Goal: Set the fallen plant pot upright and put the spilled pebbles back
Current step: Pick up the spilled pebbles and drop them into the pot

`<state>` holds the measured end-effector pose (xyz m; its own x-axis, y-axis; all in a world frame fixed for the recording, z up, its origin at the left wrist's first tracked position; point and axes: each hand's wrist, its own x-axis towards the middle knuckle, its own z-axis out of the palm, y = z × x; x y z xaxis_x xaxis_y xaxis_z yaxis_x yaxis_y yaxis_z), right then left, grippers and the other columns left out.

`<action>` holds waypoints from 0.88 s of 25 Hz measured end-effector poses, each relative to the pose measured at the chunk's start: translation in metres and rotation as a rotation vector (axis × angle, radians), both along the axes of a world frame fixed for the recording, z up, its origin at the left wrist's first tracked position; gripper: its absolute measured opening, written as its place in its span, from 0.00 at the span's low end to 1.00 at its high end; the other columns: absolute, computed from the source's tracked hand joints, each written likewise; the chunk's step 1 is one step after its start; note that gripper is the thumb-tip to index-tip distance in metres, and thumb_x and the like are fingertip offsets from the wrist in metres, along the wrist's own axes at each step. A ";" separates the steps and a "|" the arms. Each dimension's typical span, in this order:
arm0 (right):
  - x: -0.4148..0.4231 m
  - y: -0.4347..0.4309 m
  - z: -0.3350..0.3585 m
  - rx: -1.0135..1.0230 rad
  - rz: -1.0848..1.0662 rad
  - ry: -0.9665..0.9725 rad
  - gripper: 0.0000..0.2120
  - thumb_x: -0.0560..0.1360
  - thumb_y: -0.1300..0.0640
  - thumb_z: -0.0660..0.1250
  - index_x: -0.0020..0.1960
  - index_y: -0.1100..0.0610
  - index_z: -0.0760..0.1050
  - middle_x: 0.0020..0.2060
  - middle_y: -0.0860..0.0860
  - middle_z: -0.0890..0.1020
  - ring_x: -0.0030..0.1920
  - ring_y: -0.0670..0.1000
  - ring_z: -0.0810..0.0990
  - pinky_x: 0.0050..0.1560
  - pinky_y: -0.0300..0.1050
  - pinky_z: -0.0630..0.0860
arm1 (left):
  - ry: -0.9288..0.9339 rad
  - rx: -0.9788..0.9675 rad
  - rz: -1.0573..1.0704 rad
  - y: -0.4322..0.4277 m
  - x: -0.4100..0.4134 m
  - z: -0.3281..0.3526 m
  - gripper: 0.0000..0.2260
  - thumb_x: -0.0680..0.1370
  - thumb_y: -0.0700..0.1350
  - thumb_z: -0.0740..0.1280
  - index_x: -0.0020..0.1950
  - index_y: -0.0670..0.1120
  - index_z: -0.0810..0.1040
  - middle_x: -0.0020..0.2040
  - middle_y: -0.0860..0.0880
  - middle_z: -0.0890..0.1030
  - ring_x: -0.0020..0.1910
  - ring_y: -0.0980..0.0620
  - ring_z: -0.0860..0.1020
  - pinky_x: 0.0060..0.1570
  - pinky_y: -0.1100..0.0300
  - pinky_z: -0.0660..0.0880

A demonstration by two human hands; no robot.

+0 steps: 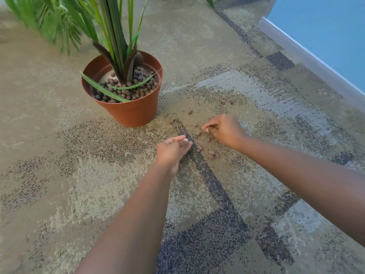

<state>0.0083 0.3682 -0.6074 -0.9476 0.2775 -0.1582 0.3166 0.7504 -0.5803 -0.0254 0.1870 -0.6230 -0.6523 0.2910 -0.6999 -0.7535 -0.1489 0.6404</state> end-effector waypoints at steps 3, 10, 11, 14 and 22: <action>0.003 -0.026 0.009 -0.042 0.028 -0.001 0.07 0.77 0.59 0.67 0.50 0.51 0.83 0.39 0.47 0.85 0.24 0.42 0.76 0.26 0.33 0.74 | -0.130 0.143 0.054 0.002 -0.005 0.009 0.09 0.78 0.30 0.61 0.56 0.32 0.77 0.58 0.36 0.77 0.55 0.43 0.81 0.53 0.55 0.81; 0.008 -0.039 0.016 -0.123 0.054 0.103 0.09 0.77 0.61 0.67 0.52 0.52 0.83 0.45 0.50 0.86 0.36 0.50 0.85 0.35 0.47 0.83 | -0.172 0.105 0.033 -0.001 -0.005 0.012 0.11 0.82 0.34 0.56 0.58 0.32 0.75 0.52 0.36 0.78 0.52 0.43 0.80 0.50 0.53 0.81; 0.009 -0.032 0.020 -0.125 0.004 0.097 0.08 0.78 0.61 0.66 0.51 0.53 0.82 0.44 0.50 0.86 0.34 0.45 0.85 0.32 0.43 0.83 | -0.167 0.084 0.031 -0.002 -0.005 0.011 0.11 0.82 0.34 0.56 0.58 0.32 0.75 0.53 0.36 0.79 0.52 0.43 0.81 0.50 0.54 0.81; 0.020 -0.012 0.027 0.054 0.115 -0.266 0.03 0.75 0.58 0.70 0.45 0.52 0.81 0.40 0.46 0.83 0.35 0.38 0.82 0.29 0.32 0.76 | -0.102 0.004 0.016 -0.006 -0.005 0.009 0.10 0.81 0.32 0.58 0.56 0.33 0.77 0.53 0.36 0.80 0.52 0.43 0.82 0.53 0.54 0.80; 0.082 -0.043 0.004 0.133 0.318 -0.417 0.07 0.72 0.60 0.73 0.43 0.51 0.77 0.38 0.44 0.79 0.40 0.42 0.80 0.38 0.32 0.77 | 0.433 -0.516 -0.453 0.016 0.005 0.007 0.04 0.77 0.37 0.69 0.44 0.46 0.81 0.41 0.45 0.83 0.32 0.51 0.75 0.32 0.59 0.75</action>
